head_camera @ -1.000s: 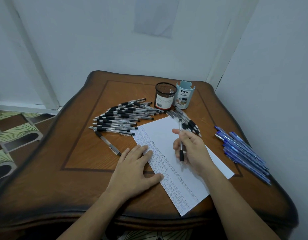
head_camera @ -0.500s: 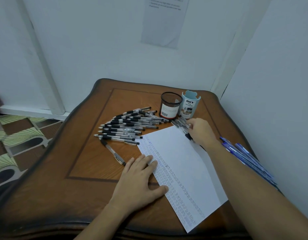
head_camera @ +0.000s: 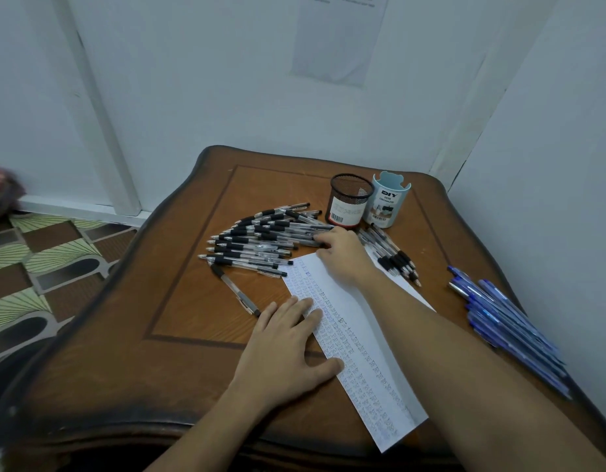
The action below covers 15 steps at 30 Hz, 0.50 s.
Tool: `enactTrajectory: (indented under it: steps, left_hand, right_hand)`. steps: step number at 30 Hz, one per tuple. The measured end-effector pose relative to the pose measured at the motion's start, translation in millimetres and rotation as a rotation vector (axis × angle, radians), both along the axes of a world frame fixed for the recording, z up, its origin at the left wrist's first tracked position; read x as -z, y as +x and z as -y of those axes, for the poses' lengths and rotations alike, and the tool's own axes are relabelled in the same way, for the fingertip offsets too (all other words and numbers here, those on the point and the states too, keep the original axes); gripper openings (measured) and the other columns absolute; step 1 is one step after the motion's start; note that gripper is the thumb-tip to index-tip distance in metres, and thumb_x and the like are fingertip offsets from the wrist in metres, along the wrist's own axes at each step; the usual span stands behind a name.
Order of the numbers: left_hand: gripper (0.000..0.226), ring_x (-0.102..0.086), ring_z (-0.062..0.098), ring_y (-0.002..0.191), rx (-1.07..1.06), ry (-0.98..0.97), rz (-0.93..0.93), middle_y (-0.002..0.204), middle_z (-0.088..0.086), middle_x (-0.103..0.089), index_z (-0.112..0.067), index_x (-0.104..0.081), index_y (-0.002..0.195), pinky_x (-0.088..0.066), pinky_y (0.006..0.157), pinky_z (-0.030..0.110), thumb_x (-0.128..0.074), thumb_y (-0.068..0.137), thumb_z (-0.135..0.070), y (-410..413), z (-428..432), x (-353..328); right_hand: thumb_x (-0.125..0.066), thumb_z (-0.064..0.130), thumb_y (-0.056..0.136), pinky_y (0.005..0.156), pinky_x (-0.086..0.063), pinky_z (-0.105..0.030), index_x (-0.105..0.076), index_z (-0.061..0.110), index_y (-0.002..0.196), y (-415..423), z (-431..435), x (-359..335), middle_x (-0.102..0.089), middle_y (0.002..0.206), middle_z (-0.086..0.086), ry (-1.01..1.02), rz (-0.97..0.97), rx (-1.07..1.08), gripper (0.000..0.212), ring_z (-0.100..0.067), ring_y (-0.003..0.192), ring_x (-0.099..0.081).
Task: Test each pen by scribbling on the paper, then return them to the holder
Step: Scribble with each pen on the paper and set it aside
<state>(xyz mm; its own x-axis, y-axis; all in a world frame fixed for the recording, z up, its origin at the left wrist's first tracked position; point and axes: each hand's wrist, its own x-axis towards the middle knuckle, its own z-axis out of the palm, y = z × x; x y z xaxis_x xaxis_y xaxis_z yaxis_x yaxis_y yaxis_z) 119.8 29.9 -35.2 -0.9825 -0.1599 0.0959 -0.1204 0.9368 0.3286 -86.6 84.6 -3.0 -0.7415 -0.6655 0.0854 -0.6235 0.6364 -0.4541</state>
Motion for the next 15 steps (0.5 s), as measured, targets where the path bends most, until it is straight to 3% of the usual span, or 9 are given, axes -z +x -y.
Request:
enactTrajectory:
  steps: [3,7,10,13,15]
  left_hand:
    - [0.096,0.003,0.006,0.149,-0.004,-0.011,-0.008,0.162,-0.013,-0.011,-0.034,-0.024,0.153,0.014,0.116,0.028,-0.016,0.071,-0.084,-0.5,-0.7,1.1]
    - [0.092,0.005,0.008,0.149,-0.008,-0.052,-0.002,0.163,-0.011,-0.007,-0.032,-0.019,0.155,0.012,0.118,0.032,-0.017,0.076,-0.081,-0.9,-2.0,3.7]
    - [0.091,0.006,0.009,0.150,-0.019,-0.064,0.001,0.164,-0.009,-0.005,-0.031,-0.018,0.155,0.013,0.117,0.032,-0.016,0.078,-0.080,-1.2,-3.1,4.4]
    - [0.096,0.007,0.010,0.150,-0.028,-0.061,0.014,0.164,-0.009,-0.003,-0.031,-0.015,0.156,0.014,0.116,0.031,-0.008,0.073,-0.080,-2.0,-4.1,4.0]
    - [0.098,0.008,0.010,0.150,-0.040,-0.066,0.021,0.165,-0.009,-0.001,-0.032,-0.013,0.156,0.014,0.116,0.031,-0.005,0.071,-0.080,-2.1,-4.9,3.5]
  right_hand:
    - [-0.058,0.014,0.096,0.084,-0.044,-0.032,-0.071,0.012,0.108,-1.2,2.6,0.6,-0.055,0.108,-0.004,-0.025,-0.003,0.044,0.018,-0.022,0.102,-0.056]
    - [-0.063,0.016,0.093,0.078,-0.042,-0.030,-0.064,0.020,0.091,-3.0,-11.3,-2.2,-0.054,0.100,0.000,-0.165,0.091,0.063,0.005,-0.015,0.090,-0.052]
    - [-0.062,0.014,0.097,0.064,-0.051,-0.030,-0.062,0.017,0.093,3.1,-27.8,-16.6,-0.060,0.091,0.000,-0.500,0.375,0.164,0.005,-0.016,0.082,-0.056]
    - [-0.057,0.014,0.100,0.070,-0.057,-0.031,-0.061,0.018,0.095,10.2,-41.5,-32.7,-0.069,0.108,-0.009,-0.846,0.638,0.310,0.008,-0.018,0.093,-0.063]
    - [-0.049,0.021,0.105,0.078,-0.058,-0.037,-0.055,0.019,0.100,16.6,-51.2,-40.7,-0.073,0.109,-0.012,-1.027,0.720,0.345,0.008,-0.023,0.095,-0.070]
